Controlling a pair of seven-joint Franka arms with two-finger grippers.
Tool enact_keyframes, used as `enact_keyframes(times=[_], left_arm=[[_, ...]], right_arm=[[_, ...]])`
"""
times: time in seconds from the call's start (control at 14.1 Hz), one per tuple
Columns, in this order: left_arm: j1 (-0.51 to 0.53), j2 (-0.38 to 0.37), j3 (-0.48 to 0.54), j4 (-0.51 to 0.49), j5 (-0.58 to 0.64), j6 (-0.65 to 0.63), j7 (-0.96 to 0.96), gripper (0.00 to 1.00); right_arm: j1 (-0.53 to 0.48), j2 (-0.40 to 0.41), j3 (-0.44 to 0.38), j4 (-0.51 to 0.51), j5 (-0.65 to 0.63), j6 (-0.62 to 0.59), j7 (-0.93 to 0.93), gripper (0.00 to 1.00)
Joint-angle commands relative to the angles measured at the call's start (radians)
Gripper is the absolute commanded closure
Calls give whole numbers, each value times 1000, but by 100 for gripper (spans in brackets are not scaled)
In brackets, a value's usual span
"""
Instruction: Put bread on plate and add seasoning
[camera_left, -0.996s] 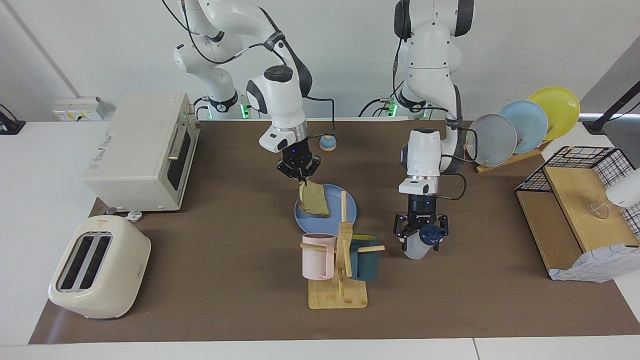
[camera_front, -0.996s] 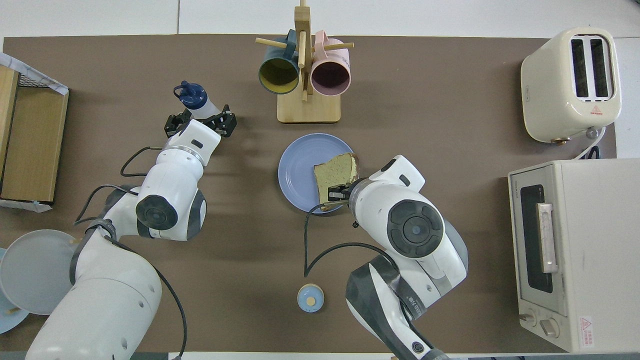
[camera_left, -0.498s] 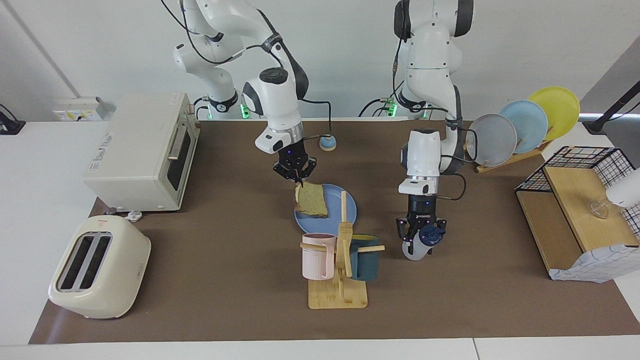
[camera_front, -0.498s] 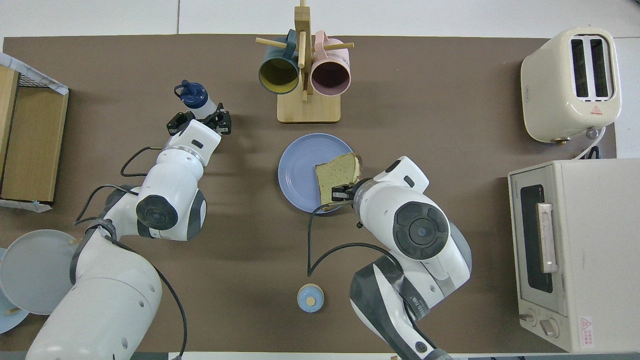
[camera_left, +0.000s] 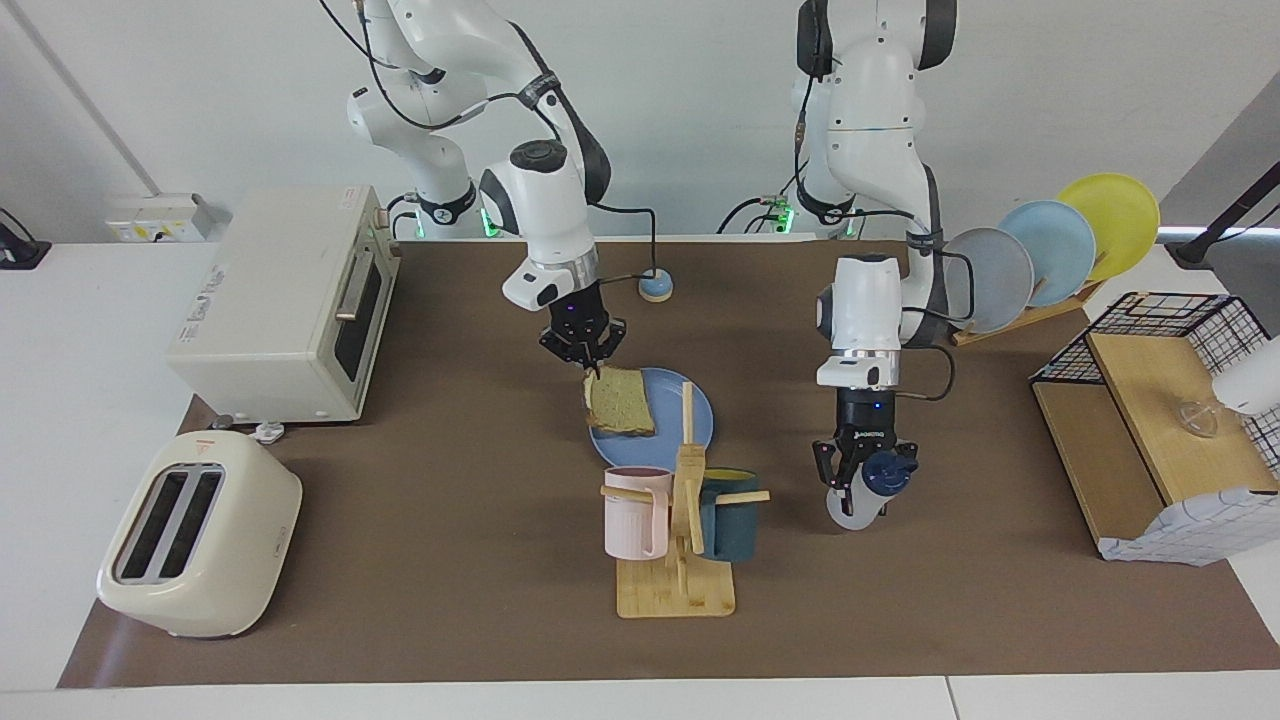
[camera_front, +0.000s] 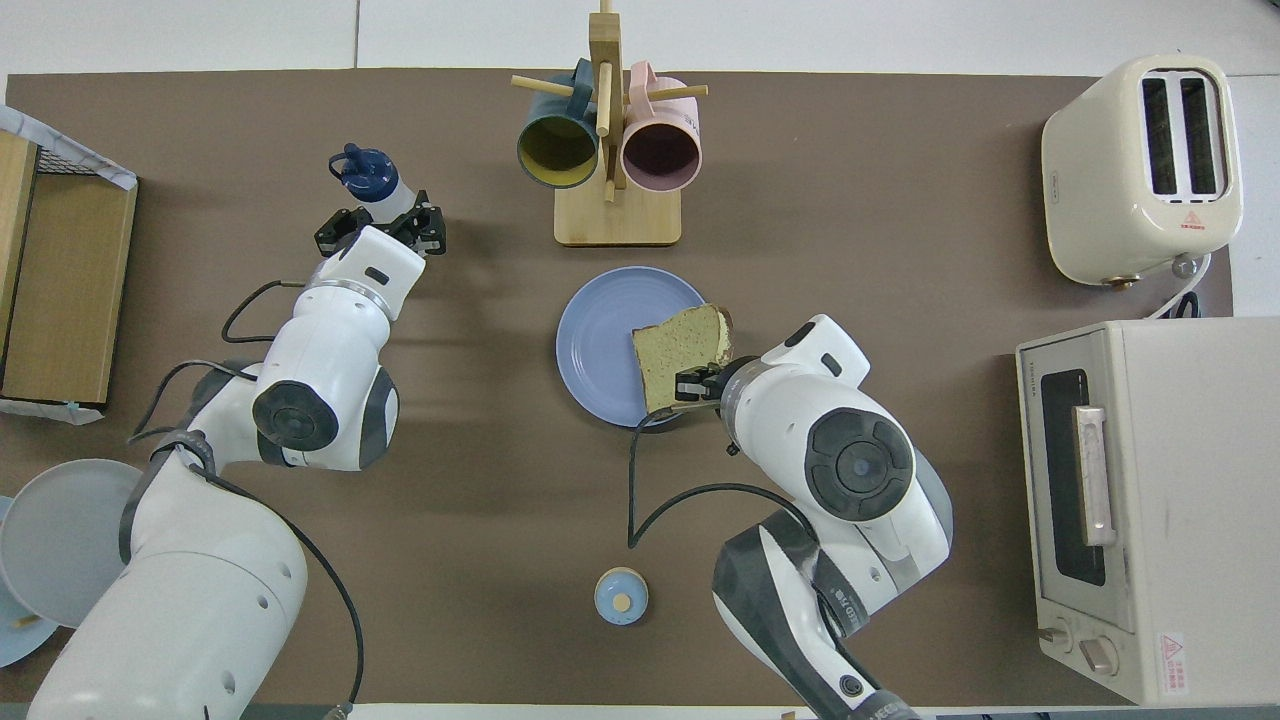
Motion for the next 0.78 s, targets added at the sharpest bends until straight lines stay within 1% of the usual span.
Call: enact_keyframes(times=[0.0, 0.07, 0.21, 0.43, 0.71], left_arm=[[8, -68, 0, 14, 42, -106, 16, 100], [9, -82, 0, 17, 68, -129, 18, 100], [23, -102, -7, 28, 79, -158, 18, 100], [21, -125, -8, 74, 80, -261, 18, 100], [21, -159, -8, 97, 88, -342, 68, 100]], right_arm=[[-6, -25, 7, -26, 24, 24, 14, 100], [-7, -22, 7, -23, 34, 24, 50, 100], [-7, -21, 7, -21, 61, 27, 103, 100], [-7, -13, 7, -19, 118, 84, 167, 100], [-10, -11, 7, -21, 118, 113, 178, 100]])
